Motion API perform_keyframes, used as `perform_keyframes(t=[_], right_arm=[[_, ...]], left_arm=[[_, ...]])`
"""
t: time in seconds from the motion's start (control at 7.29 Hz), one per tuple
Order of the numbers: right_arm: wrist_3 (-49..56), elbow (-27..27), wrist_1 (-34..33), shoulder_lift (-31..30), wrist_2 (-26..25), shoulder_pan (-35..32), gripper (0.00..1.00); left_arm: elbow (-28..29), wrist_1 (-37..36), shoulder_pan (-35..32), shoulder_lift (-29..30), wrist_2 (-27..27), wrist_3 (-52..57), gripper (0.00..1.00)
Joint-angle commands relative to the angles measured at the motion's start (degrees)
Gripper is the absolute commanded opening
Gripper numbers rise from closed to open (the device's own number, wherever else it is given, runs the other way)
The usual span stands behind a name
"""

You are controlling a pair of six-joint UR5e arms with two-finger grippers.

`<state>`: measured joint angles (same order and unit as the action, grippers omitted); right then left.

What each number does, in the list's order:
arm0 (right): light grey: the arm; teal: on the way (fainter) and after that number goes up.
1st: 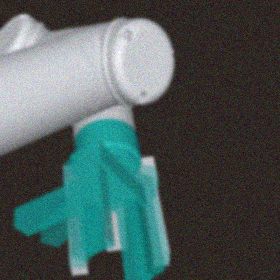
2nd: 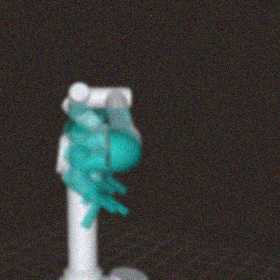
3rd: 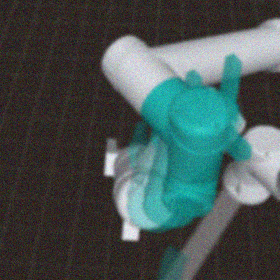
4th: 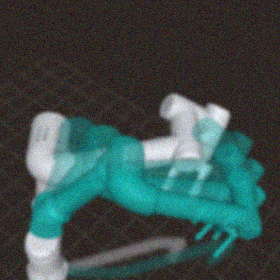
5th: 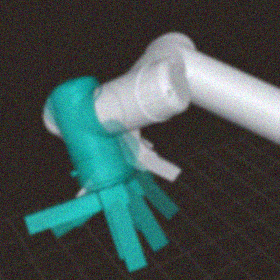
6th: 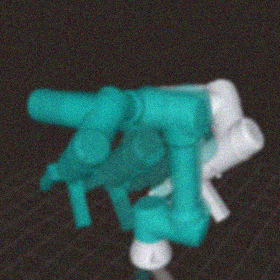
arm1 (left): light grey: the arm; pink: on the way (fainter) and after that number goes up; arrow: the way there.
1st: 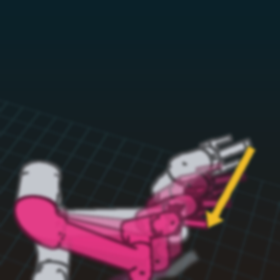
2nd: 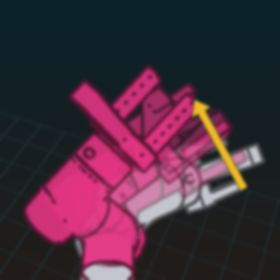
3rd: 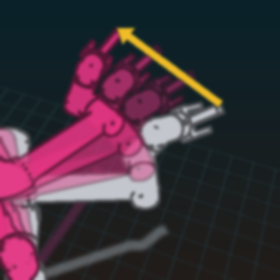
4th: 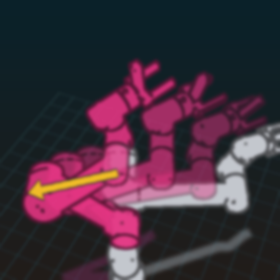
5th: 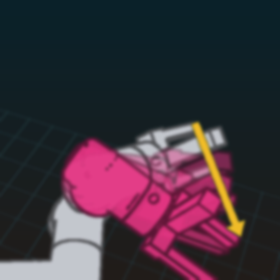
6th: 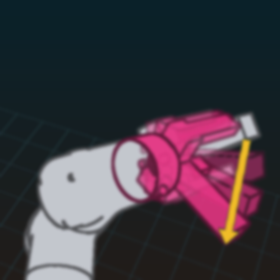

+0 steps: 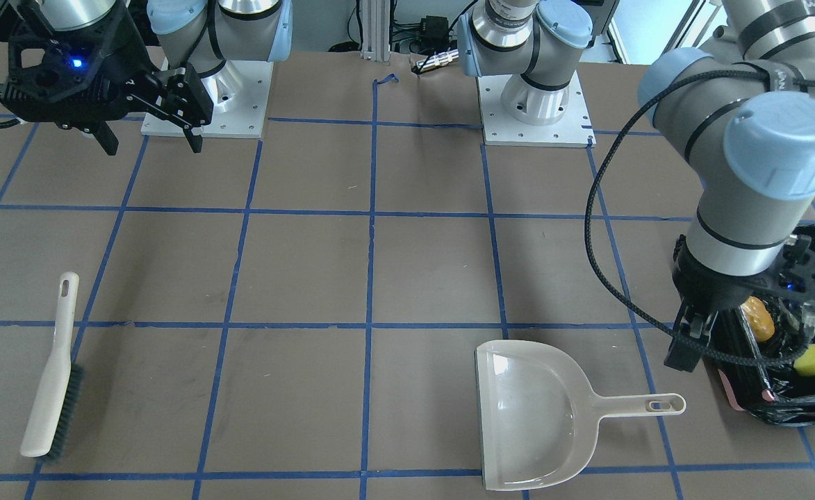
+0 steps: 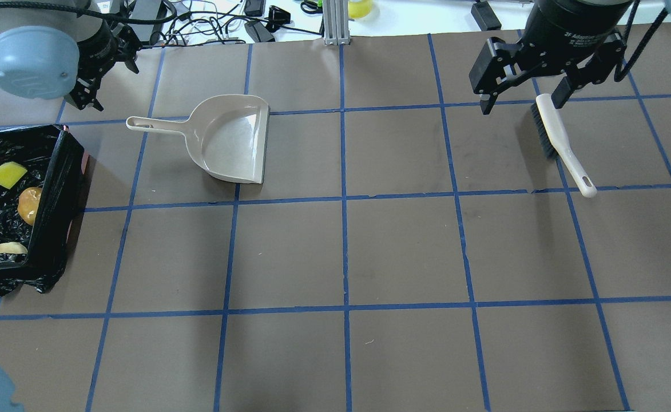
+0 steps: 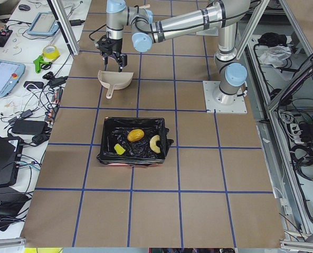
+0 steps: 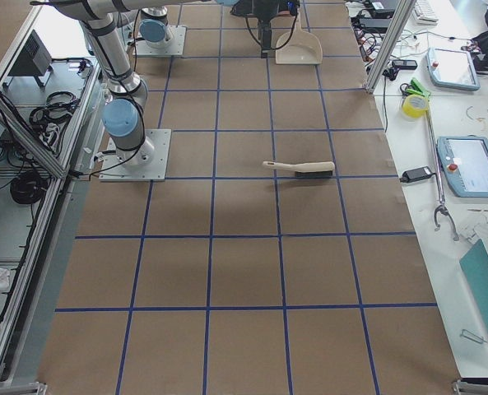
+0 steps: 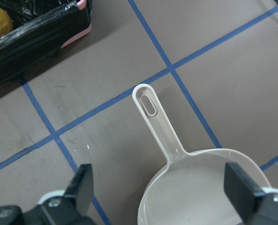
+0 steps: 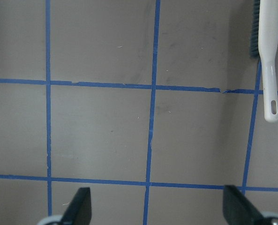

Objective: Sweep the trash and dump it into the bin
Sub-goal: 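Open the left gripper and lift it off the dustpan handle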

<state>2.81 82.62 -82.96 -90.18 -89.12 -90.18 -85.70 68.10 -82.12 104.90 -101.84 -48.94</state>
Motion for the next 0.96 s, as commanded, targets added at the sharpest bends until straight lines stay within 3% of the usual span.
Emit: perform_keyframes(t=[0.0,0.14,0.55,0.82], right_arm=[[0.0,0.0,0.16,-0.09,0.0,0.0,1.0],[0.0,0.0,0.16,-0.09,0.0,0.0,1.0],[0.0,0.0,0.25,-0.09,0.0,0.0,1.0],[0.0,0.0,0.34,-0.17,0.0,0.0,1.0]], left_arm=[[-0.34,4.21,-0.05,-2.76,-0.11,0.69,0.99],[-1.04,4.49,-0.49,-4.69,0.06,4.34,0.99],[-1.4,8.95,-1.55,-9.79,0.41,32.5,1.0],[-2.79,15.29,-3.04,-10.85,0.68,33.65,1.0]])
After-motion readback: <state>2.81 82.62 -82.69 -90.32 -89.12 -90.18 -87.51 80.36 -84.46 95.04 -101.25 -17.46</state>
